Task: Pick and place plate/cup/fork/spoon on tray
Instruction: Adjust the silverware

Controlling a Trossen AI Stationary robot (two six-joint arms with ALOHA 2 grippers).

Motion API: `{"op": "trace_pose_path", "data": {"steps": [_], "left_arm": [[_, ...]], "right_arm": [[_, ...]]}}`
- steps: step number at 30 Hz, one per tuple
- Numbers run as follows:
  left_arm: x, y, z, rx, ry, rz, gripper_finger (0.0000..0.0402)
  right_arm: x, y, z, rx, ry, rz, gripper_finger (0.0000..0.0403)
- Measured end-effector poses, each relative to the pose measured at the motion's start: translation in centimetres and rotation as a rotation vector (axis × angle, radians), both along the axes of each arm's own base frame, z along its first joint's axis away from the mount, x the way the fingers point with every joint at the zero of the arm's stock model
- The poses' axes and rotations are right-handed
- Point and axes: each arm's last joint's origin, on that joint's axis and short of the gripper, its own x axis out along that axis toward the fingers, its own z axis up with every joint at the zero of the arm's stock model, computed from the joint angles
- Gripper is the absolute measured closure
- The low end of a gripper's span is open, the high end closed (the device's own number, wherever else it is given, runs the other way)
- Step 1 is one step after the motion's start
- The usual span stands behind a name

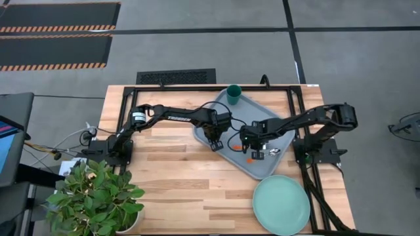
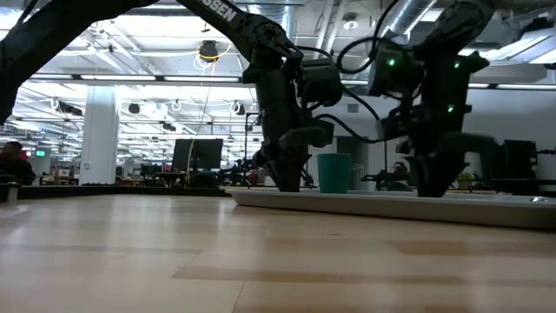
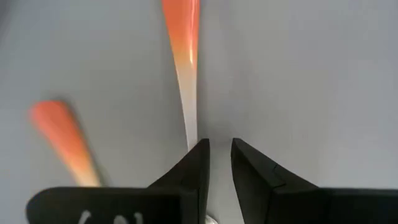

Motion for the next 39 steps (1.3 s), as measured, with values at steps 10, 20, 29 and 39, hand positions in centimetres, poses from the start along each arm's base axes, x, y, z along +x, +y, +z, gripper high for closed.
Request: {"op": "trace_pose_path", "data": {"steps": [10, 20, 29, 39], "left_arm": [[0.0, 0.0, 0.0, 0.000, -0.005, 0.000, 0.0402], [0.0, 0.0, 0.0, -0.004, -0.005, 0.013, 0.0401], [0.3, 0.1, 0.1, 0.000, -0.030, 0.015, 0.0402], [0.4, 0.1, 0.1, 0.001, -0.040, 0.017, 0.0401]], "right_arm": [[-1.0, 1.6, 3.0, 0.032, -0.100, 0.071, 0.0313], [-5.8, 3.1, 4.6, 0.089, 0.171, -0.266, 0.0313], [-8.9, 4.6, 6.8, 0.261, 0.158, -0.691, 0.0313], [-10.2, 3.7, 2.9, 0.268, 0.151, -0.783, 0.0313]]}}
